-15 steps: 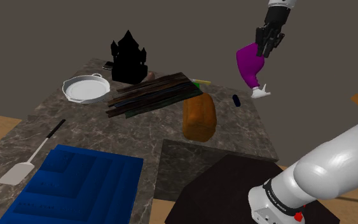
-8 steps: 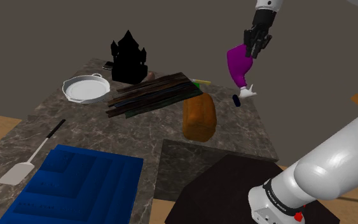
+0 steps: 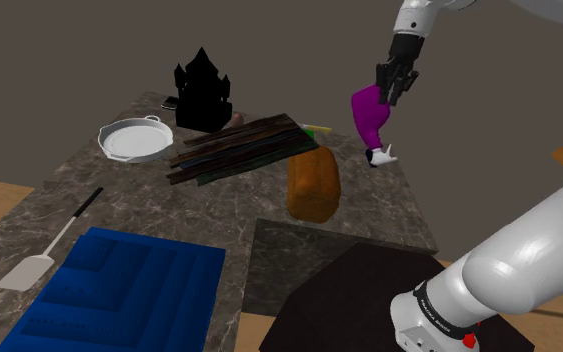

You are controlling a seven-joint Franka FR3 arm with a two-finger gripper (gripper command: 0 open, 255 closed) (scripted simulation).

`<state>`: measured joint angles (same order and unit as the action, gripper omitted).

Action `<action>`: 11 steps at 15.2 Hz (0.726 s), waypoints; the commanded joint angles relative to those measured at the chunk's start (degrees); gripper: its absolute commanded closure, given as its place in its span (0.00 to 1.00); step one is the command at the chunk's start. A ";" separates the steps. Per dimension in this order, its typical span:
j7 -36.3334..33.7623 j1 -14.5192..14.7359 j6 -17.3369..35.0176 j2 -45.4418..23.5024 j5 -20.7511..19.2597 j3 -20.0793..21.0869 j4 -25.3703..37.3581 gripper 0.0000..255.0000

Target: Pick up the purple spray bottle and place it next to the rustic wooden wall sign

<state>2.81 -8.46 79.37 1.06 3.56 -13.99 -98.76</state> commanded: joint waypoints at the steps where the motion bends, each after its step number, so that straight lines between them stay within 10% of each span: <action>1: 0.12 -0.01 1.55 -0.12 0.01 -0.01 -1.40 1.00; 11: 0.58 0.01 9.21 -0.29 0.02 0.01 -8.91 1.00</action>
<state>3.32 -8.45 87.81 0.87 3.55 -13.98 -107.02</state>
